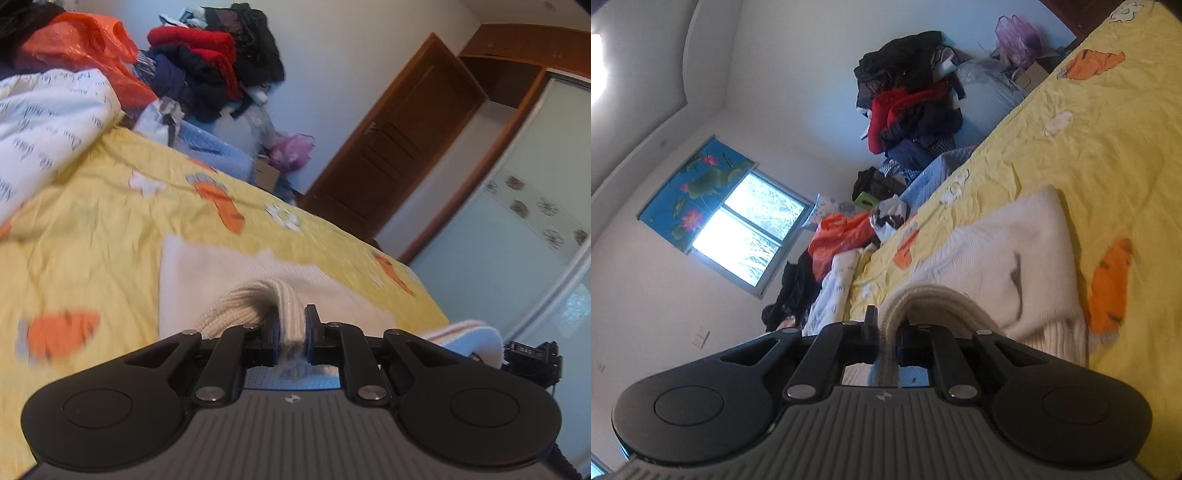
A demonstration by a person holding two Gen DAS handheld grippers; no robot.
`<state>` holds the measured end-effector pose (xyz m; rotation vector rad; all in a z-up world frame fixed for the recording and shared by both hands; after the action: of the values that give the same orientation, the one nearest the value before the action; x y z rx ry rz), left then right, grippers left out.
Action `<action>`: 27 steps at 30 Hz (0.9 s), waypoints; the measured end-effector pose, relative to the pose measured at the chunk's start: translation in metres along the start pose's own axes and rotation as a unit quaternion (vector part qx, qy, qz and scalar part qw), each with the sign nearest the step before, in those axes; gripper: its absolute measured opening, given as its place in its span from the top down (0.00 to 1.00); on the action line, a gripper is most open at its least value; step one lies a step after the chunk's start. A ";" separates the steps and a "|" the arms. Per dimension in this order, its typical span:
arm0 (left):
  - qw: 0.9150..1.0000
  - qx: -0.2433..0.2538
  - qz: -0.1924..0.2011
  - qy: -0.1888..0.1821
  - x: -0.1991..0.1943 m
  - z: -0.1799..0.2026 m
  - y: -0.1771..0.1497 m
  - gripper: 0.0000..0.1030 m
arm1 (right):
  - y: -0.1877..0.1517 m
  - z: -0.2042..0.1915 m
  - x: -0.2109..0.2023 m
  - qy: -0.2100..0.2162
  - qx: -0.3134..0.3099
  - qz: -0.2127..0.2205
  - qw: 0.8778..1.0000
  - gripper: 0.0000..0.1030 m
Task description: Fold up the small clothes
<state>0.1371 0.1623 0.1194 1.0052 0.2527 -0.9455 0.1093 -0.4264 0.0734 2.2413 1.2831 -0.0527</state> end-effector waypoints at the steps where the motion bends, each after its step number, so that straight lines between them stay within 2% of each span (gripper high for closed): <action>1: 1.000 -0.004 0.000 0.010 0.017 -0.006 0.017 0.88 | 0.017 0.006 0.012 -0.003 0.006 0.004 1.000 0.86; 5: 0.998 -0.027 -0.013 0.055 0.079 -0.031 0.064 0.88 | 0.078 0.038 0.071 -0.039 0.026 0.006 0.999 0.86; 10: 0.993 -0.042 -0.043 0.106 0.141 -0.054 0.089 0.88 | 0.110 0.077 0.135 -0.113 0.040 -0.018 0.993 0.86; 11: 0.991 -0.056 -0.053 0.110 0.149 -0.059 0.093 0.87 | 0.112 0.083 0.142 -0.124 0.046 -0.018 0.991 0.85; 13: 0.988 -0.115 -0.055 0.086 0.155 -0.078 0.100 0.83 | 0.113 0.099 0.148 -0.120 0.089 -0.003 0.989 0.77; 14: 0.985 -0.146 -0.053 0.068 0.153 -0.088 0.102 0.74 | 0.112 0.106 0.146 -0.115 0.116 0.008 0.987 0.51; 15: 0.982 -0.178 -0.048 0.037 0.149 -0.098 0.103 0.66 | 0.114 0.112 0.143 -0.098 0.139 0.027 0.985 0.40; 16: 0.978 -0.202 -0.038 0.015 0.142 -0.105 0.102 0.40 | 0.113 0.114 0.136 -0.075 0.152 0.058 0.984 0.32; 17: 0.975 -0.221 -0.022 0.005 0.131 -0.110 0.101 0.14 | 0.112 0.114 0.130 -0.066 0.153 0.082 0.983 0.31; 18: 0.972 -0.234 0.005 0.007 0.116 -0.112 0.097 0.08 | 0.112 0.112 0.125 -0.066 0.151 0.091 0.982 0.31; 20: 0.970 -0.236 0.045 0.015 0.088 -0.112 0.085 0.07 | 0.107 0.105 0.115 -0.064 0.137 0.083 0.985 0.32; 23: 0.969 -0.237 0.051 0.050 0.051 -0.105 0.047 0.07 | 0.081 0.085 0.088 -0.076 0.088 0.068 0.991 0.32; 27: 0.968 -0.234 0.036 0.080 0.018 -0.086 -0.036 0.07 | 0.021 0.068 0.040 -0.109 0.045 0.060 0.991 0.32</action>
<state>0.1393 0.2143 0.0399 0.6476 0.5443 -0.6940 0.1638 -0.4354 0.0134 2.3108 1.0475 -0.3064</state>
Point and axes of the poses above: each gripper's, at about its wrist camera, not at the fingertips, and x roughly the way its jaws point, z to its right, y to its top, the point moved 1 cm from there along x, roughly the way its jaws point, and after that the axes turned 10 degrees about -z, right-handed, at the moved point
